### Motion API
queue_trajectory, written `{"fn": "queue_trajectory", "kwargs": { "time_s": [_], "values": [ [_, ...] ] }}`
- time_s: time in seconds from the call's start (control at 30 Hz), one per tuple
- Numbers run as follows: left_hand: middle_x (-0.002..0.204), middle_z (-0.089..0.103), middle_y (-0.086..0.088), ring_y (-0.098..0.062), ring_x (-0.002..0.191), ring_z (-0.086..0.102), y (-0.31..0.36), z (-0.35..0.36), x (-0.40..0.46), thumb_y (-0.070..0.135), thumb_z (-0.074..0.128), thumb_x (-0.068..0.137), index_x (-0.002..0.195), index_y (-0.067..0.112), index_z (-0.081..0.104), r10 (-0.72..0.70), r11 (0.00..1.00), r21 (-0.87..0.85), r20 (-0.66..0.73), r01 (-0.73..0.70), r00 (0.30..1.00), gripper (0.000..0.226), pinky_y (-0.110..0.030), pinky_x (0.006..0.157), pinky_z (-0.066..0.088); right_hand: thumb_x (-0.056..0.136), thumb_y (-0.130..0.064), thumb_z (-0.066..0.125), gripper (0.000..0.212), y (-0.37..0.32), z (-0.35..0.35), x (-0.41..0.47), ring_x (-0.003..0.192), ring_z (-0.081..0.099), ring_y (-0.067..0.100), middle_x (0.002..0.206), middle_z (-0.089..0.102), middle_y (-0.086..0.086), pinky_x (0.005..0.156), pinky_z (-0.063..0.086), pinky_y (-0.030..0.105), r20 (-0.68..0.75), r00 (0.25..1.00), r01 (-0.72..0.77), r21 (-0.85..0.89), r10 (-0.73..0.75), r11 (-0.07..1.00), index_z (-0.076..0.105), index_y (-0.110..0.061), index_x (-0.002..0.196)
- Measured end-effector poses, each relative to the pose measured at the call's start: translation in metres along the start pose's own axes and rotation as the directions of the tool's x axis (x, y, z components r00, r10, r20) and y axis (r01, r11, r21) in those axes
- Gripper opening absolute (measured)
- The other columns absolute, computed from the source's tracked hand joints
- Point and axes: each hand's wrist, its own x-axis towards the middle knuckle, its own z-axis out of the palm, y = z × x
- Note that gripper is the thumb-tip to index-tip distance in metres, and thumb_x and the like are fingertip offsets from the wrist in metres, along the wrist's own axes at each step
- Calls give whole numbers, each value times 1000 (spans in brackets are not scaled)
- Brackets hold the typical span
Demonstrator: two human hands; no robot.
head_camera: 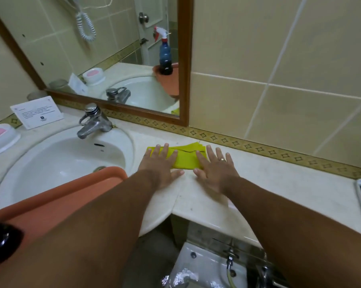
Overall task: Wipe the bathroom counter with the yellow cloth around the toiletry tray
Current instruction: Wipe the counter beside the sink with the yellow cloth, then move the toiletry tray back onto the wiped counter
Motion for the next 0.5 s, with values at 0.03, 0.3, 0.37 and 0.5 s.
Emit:
{"fn": "queue_trajectory", "kwargs": {
  "time_s": [0.03,0.3,0.37,0.5],
  "values": [
    [169,-9,-7,-31,156,-3,14,-5,-2,77,19,90,160,31,-2,38,999,-3,-60,-38,997,86,-51,125,2,96,-62,19,69,10,-4,-18,151,-9,30,164,-14,5,120,-3,52,-34,999,-27,8,27,1000,-4,-35,154],
    [169,4,-10,-33,155,5,205,-54,-15,74,24,93,161,26,3,334,934,-62,-200,-352,921,86,-52,124,7,97,-58,29,69,118,-10,-225,150,12,30,164,8,7,120,13,46,-99,845,-517,101,526,850,5,-30,155],
    [168,15,-9,-30,154,14,246,-67,-12,71,31,94,159,23,16,365,923,-47,-212,-382,907,82,-53,123,9,96,-55,35,59,136,-10,-261,134,42,33,150,40,12,108,35,46,-130,727,-651,181,674,737,32,-23,146],
    [151,49,-6,-28,141,43,355,-83,-22,62,39,96,145,24,45,461,881,-40,-148,-471,875,63,-58,120,8,95,-53,31,53,178,11,-346,108,60,31,122,65,11,88,45,39,31,384,-831,447,923,331,60,-14,119]
  ]
}}
